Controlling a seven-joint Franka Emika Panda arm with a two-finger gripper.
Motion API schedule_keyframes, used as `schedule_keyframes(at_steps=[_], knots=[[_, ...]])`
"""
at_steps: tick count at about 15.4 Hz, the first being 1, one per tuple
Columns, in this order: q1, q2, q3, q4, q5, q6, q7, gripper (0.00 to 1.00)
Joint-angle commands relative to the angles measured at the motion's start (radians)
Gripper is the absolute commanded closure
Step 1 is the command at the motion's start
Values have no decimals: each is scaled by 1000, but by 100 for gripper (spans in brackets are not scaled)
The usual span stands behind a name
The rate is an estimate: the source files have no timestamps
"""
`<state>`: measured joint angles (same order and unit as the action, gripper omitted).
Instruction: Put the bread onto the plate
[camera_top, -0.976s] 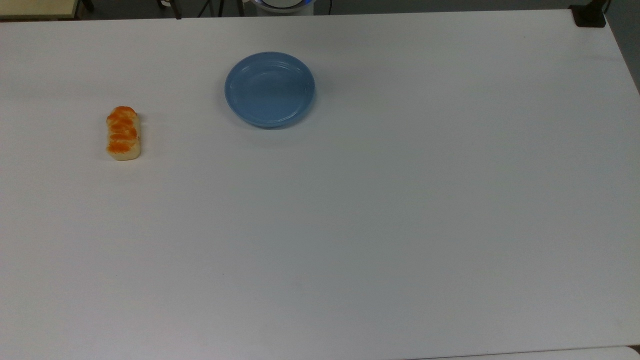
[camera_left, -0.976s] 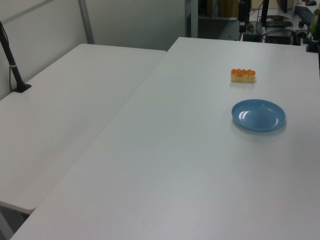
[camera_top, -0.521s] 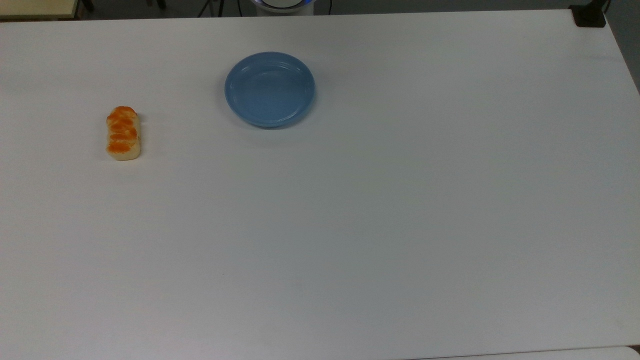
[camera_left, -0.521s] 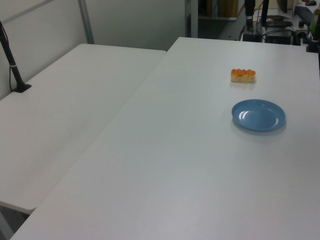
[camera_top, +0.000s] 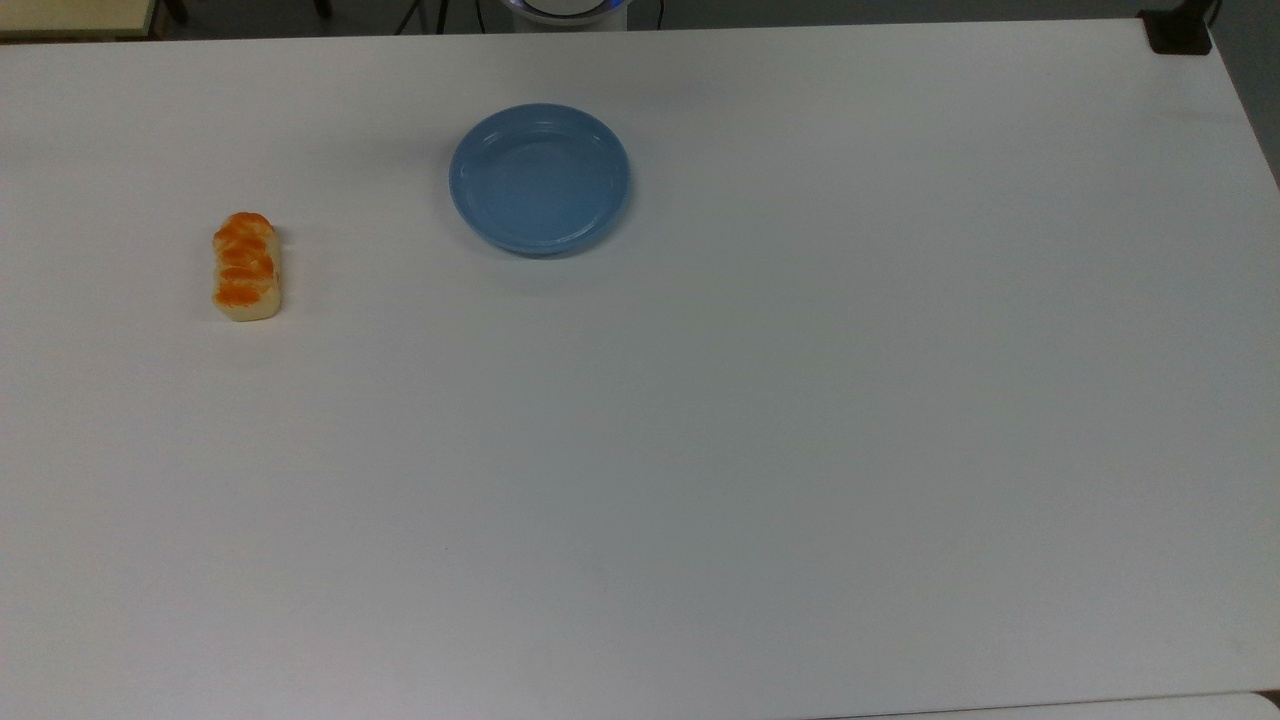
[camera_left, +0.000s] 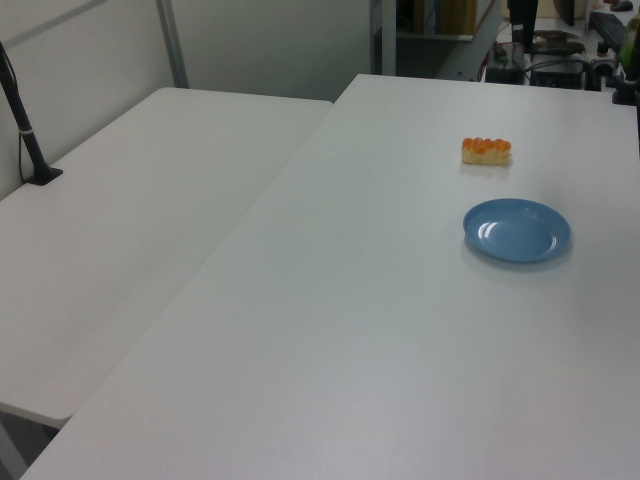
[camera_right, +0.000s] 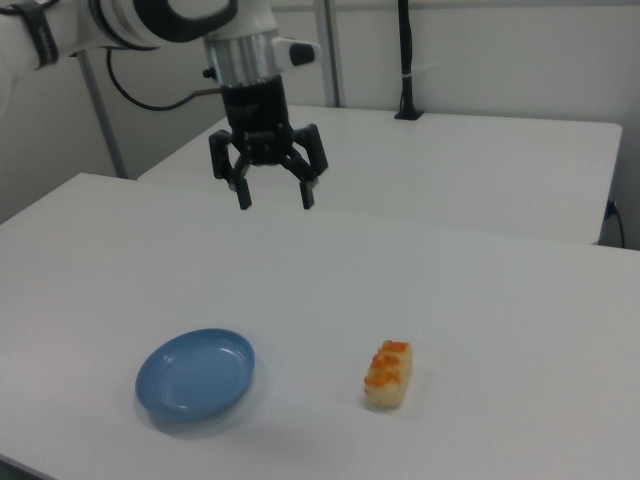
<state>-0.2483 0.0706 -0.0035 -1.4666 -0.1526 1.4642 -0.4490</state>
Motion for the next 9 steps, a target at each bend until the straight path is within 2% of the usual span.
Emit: schedule_keyframes(at_steps=[1,4,6,9], knots=[[-51,-9,-42,-99,49,149,-39,0],[-54,-11,-111,-248,137,400,-86,0],[-55,6,-121,-309,166,513,-149,0],[-55,73,-130,-328,174,577,-152,0]])
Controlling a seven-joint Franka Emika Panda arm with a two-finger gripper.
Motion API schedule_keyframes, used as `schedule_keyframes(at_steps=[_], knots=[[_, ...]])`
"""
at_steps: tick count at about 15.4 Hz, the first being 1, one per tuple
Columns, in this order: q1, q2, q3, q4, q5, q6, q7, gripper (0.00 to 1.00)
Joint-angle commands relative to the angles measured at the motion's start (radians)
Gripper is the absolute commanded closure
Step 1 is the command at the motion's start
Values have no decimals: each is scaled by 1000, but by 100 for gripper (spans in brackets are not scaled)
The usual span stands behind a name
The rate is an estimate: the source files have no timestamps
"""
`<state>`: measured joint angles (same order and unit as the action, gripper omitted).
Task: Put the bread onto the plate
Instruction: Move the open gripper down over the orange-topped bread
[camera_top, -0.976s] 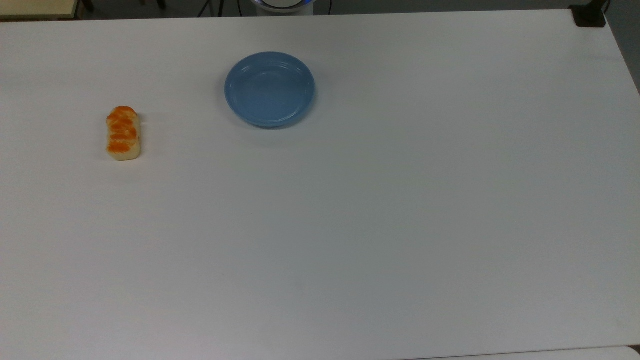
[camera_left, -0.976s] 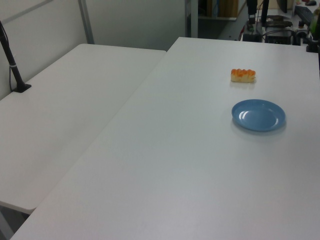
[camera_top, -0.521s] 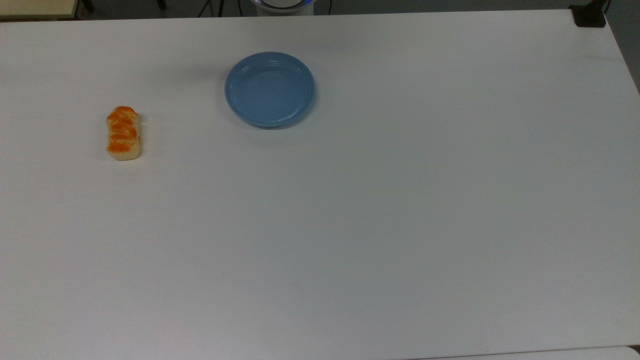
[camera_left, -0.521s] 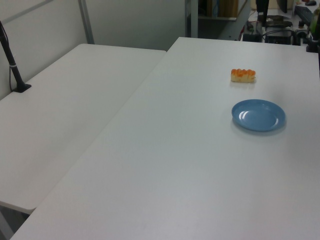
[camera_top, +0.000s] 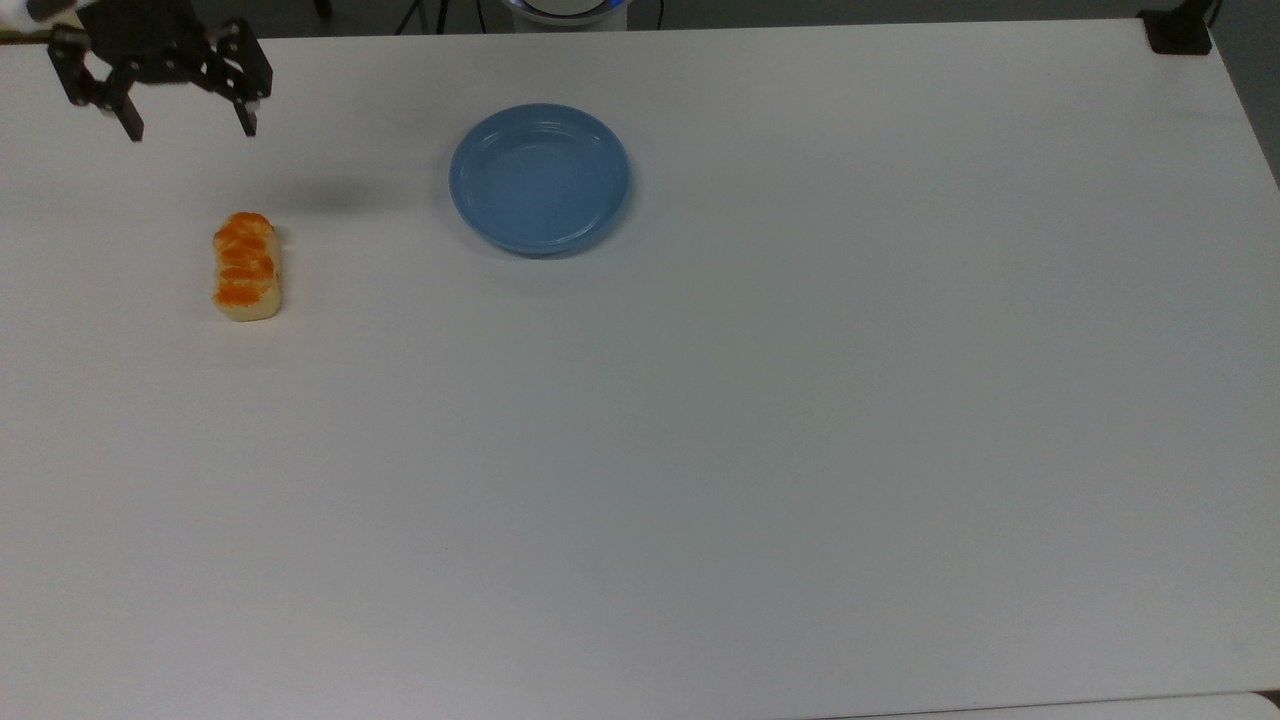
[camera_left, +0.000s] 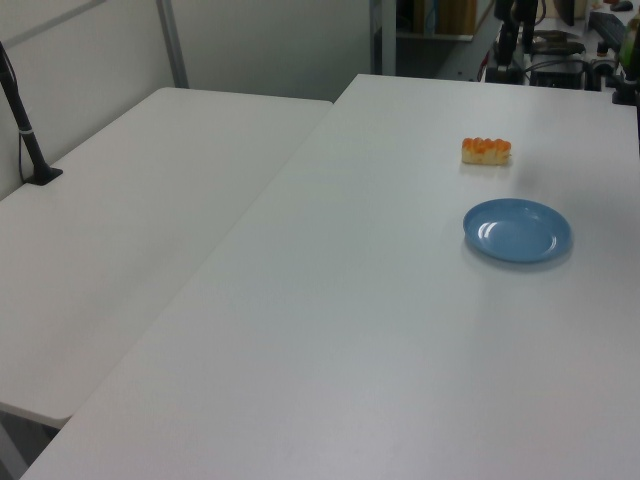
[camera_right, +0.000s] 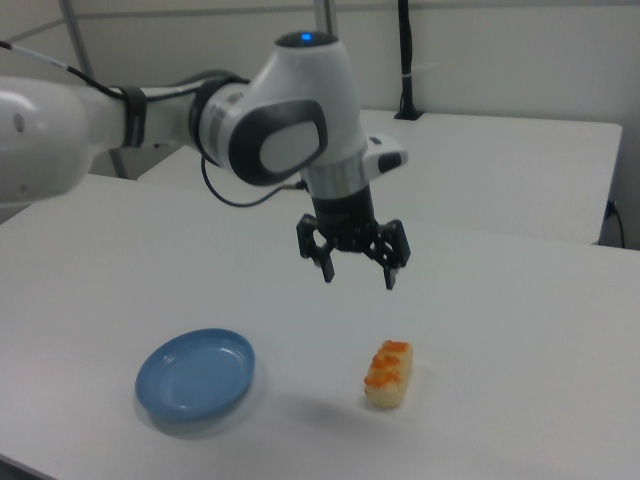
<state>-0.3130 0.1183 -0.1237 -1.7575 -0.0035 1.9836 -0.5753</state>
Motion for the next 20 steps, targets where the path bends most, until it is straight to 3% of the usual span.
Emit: schedule_keyframes(at_steps=[1,12,17,19,20], knots=[[8,37,-10,-39,23,70,-26,0],[-11,187,-11,-157,-10,336,-15,0],[-12,205,-11,-183,-49,371,-15,3],[-17,212,-11,-184,-52,368,-12,52],[-12,205,-11,-186,-52,359,0,71]])
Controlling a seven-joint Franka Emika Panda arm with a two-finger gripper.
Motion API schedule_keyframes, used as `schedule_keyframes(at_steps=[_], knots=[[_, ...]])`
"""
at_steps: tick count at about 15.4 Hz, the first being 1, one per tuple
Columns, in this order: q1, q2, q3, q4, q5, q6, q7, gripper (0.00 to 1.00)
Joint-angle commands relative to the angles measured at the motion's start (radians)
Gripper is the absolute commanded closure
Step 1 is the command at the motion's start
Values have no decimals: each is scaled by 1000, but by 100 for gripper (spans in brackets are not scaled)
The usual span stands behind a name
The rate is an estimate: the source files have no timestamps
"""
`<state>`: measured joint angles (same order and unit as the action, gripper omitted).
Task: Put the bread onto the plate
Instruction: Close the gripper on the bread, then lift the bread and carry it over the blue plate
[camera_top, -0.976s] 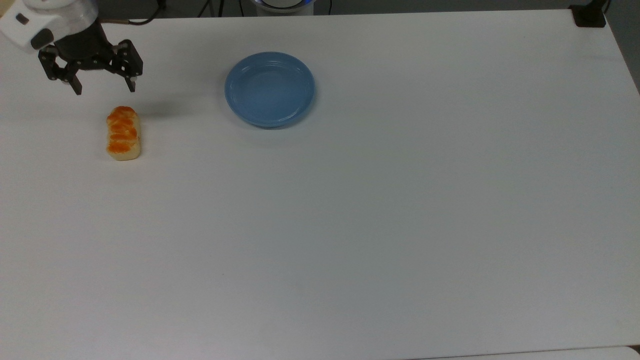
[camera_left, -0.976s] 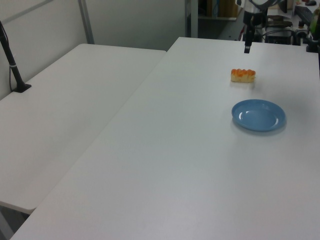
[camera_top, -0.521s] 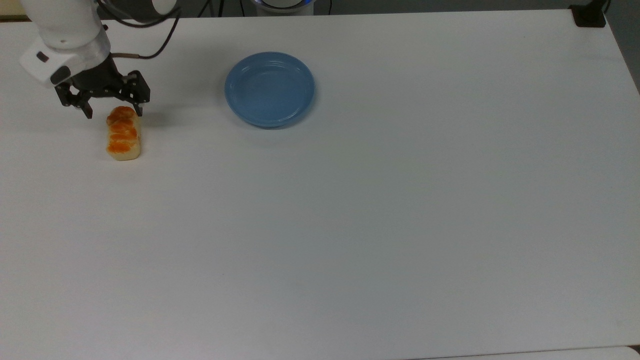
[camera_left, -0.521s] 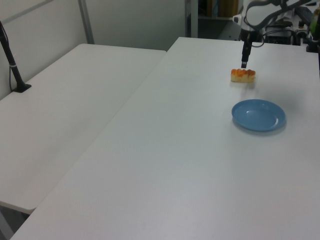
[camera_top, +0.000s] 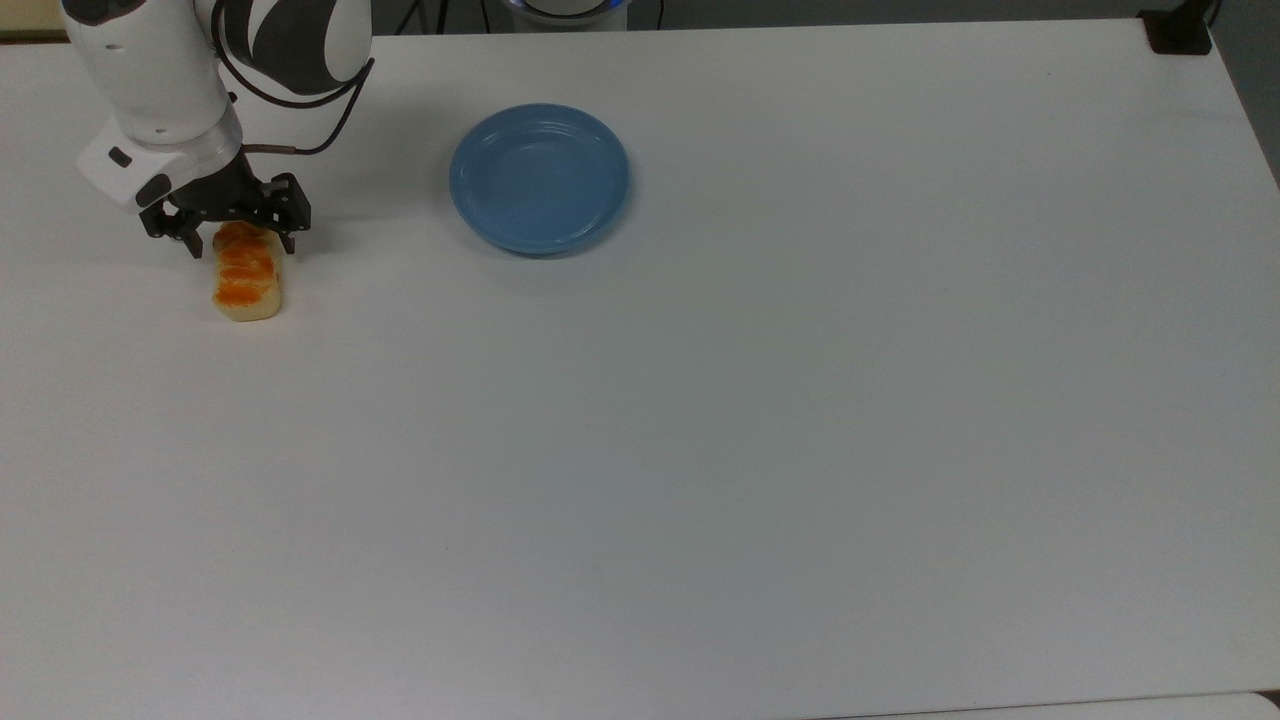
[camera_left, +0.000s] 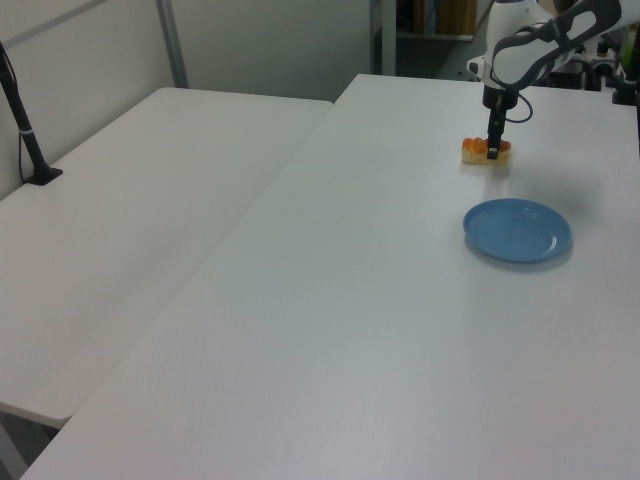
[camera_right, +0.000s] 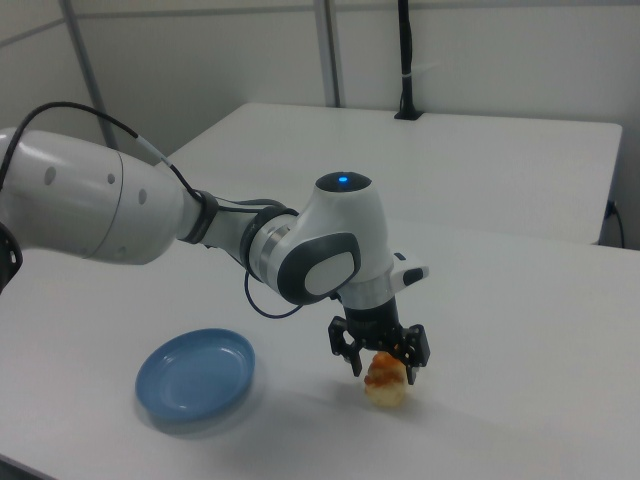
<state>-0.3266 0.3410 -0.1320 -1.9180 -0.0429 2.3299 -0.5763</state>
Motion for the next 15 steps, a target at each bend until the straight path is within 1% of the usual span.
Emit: schedule_keyframes(at_steps=[1,2,3,4,5,6,8,11,13,14,15], knots=[[6,-26,-3,-26,-12,5,39,78],[14,-42,0,-26,-12,-9,85,81],[26,-46,2,-24,-14,-14,128,88],[29,-46,3,-24,-14,-14,134,93],[29,-46,3,-25,-14,-15,133,95],[31,-53,3,-24,-14,-24,134,95],[41,-114,9,-24,-14,-107,139,95],[135,-238,12,-15,-14,-321,162,95],[210,-305,14,-16,-12,-427,234,95],[246,-324,15,-16,-11,-464,269,95],[280,-327,29,-15,-12,-484,304,95]])
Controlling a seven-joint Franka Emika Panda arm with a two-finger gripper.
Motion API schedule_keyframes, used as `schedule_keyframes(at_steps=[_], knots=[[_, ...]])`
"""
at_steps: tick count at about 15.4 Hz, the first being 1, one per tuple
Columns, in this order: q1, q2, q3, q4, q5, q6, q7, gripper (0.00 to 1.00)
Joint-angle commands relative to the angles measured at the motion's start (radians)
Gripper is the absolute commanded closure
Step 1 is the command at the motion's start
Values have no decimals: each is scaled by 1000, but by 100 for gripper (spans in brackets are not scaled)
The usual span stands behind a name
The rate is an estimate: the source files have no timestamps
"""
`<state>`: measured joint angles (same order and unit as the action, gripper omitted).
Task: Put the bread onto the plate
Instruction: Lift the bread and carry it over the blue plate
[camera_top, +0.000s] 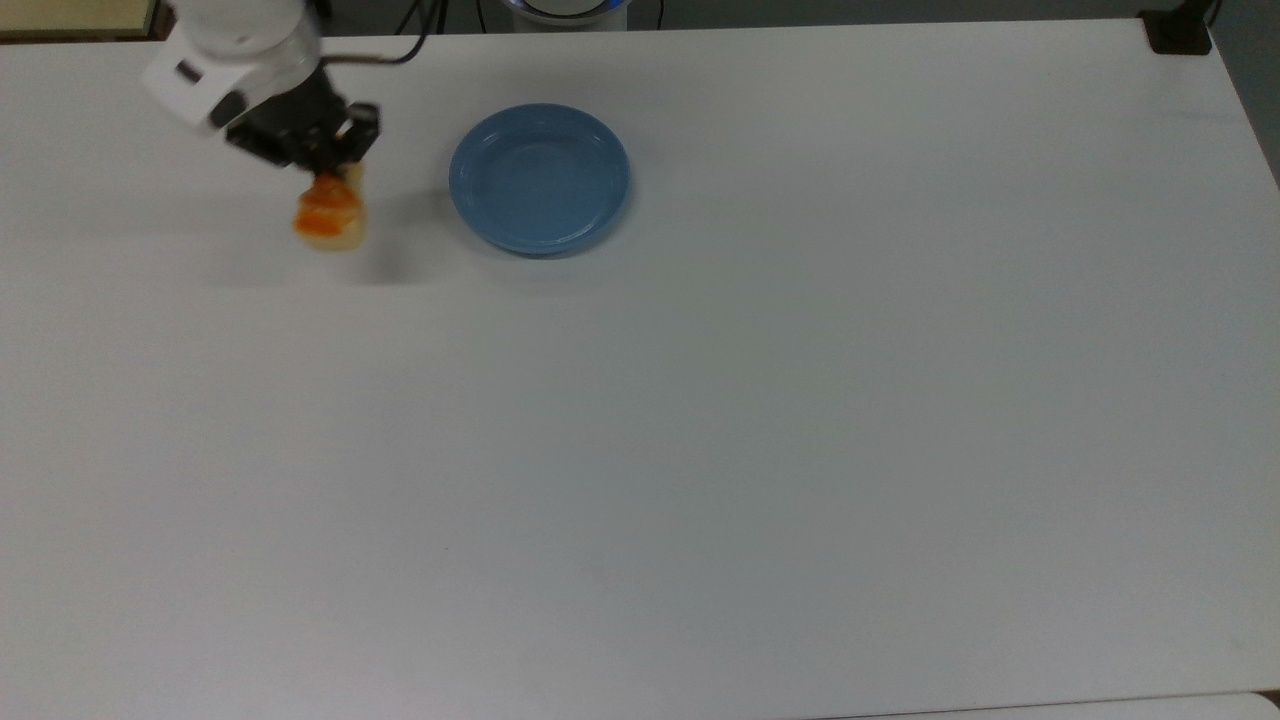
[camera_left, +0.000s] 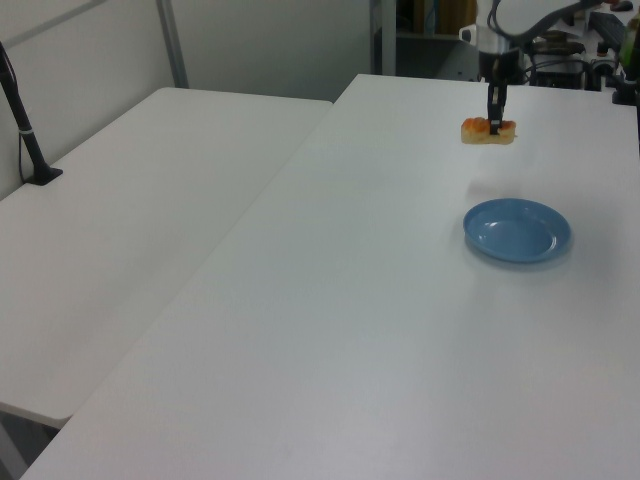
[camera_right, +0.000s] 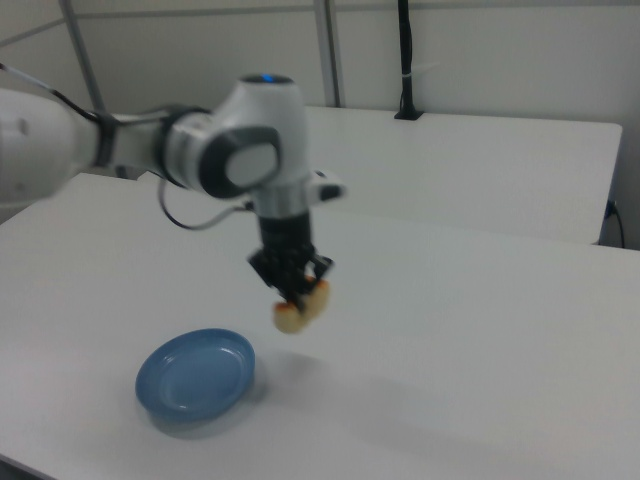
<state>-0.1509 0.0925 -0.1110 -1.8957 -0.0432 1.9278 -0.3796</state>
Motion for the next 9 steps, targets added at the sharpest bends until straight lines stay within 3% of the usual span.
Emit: schedule_keyframes(at_steps=[1,7,9], knots=[[122,-79,32,-37,-10,-93,149,94],[125,-79,212,-100,-10,-131,358,92],[125,-83,235,-155,-10,-135,364,92]])
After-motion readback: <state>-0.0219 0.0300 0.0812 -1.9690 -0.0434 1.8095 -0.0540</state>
